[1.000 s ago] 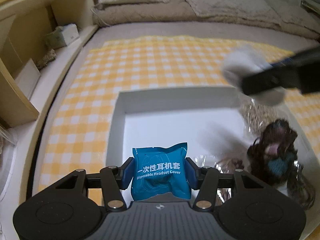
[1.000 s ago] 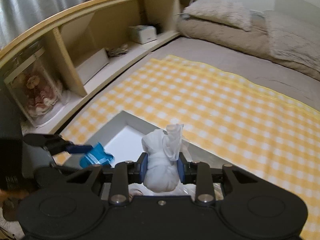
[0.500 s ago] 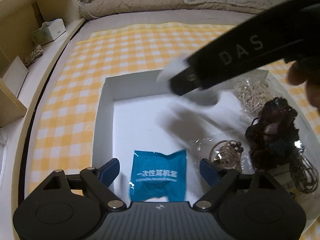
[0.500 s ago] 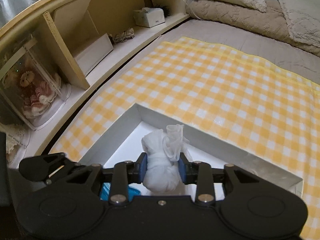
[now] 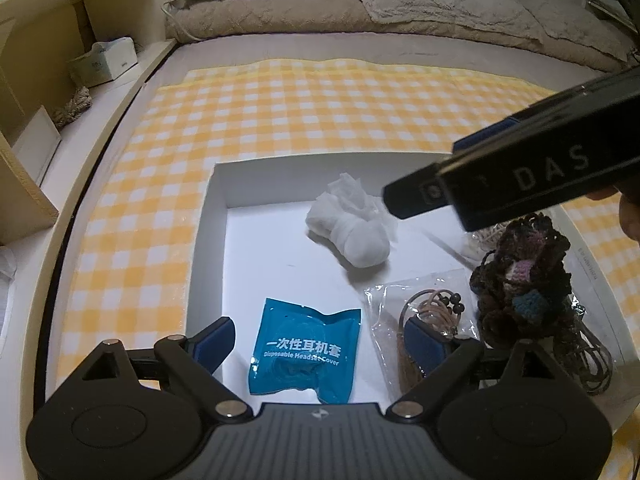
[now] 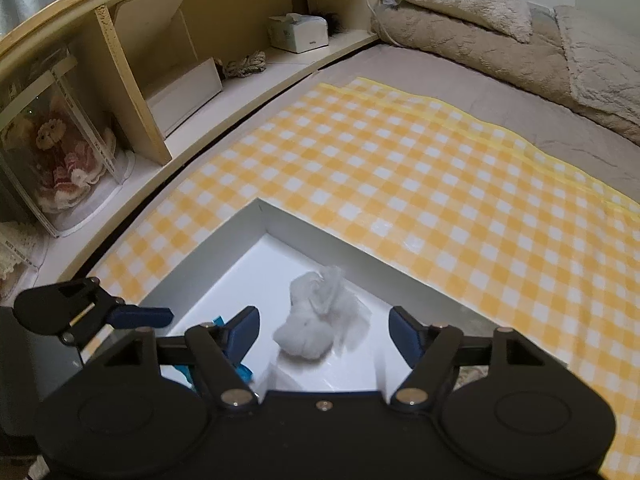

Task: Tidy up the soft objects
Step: 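Lift both open tools out of the box and pull them back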

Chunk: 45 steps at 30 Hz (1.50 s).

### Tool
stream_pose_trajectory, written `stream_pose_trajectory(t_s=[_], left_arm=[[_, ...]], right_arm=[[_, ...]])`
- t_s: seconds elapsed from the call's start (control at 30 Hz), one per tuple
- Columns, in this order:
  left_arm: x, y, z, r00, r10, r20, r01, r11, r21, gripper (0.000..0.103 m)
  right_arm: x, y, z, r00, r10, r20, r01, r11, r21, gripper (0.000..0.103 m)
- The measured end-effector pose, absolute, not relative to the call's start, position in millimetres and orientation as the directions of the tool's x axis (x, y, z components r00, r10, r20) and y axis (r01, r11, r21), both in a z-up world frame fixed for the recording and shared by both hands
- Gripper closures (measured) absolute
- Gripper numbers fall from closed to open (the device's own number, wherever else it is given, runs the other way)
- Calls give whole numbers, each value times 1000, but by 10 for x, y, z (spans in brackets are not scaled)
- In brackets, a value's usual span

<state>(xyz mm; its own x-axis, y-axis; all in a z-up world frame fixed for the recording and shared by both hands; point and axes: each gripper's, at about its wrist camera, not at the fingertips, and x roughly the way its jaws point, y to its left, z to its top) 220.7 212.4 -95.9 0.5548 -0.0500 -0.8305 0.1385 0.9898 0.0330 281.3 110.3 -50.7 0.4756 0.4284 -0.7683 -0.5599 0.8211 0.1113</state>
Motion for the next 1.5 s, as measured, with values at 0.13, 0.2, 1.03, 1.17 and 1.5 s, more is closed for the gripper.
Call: stream_pose_trajectory(t_s=[0.13, 0.2, 1.03, 1.17, 1.5], left_arm=[[2179, 2139, -892, 568, -50, -822, 128, 991, 28, 10], [2158, 2136, -853, 575, -50, -817, 124, 992, 26, 10], [1625, 2017, -194, 729, -66, -681, 77, 997, -15, 1], [1483, 1951, -66, 754, -78, -652, 87, 996, -18, 0], [1002, 1765, 253, 814, -55, -579, 71, 997, 4, 0]], right_arm=[[2788, 1020, -475, 482, 422, -768, -548, 829, 112, 29], [2767, 976, -446, 488, 420, -765, -542, 833, 112, 28], [1954, 157, 140, 647, 416, -640, -458, 882, 110, 20], [1761, -48, 211, 679, 406, -611, -436, 893, 108, 19], [1275, -496, 329, 769, 349, -536, -355, 930, 96, 11]])
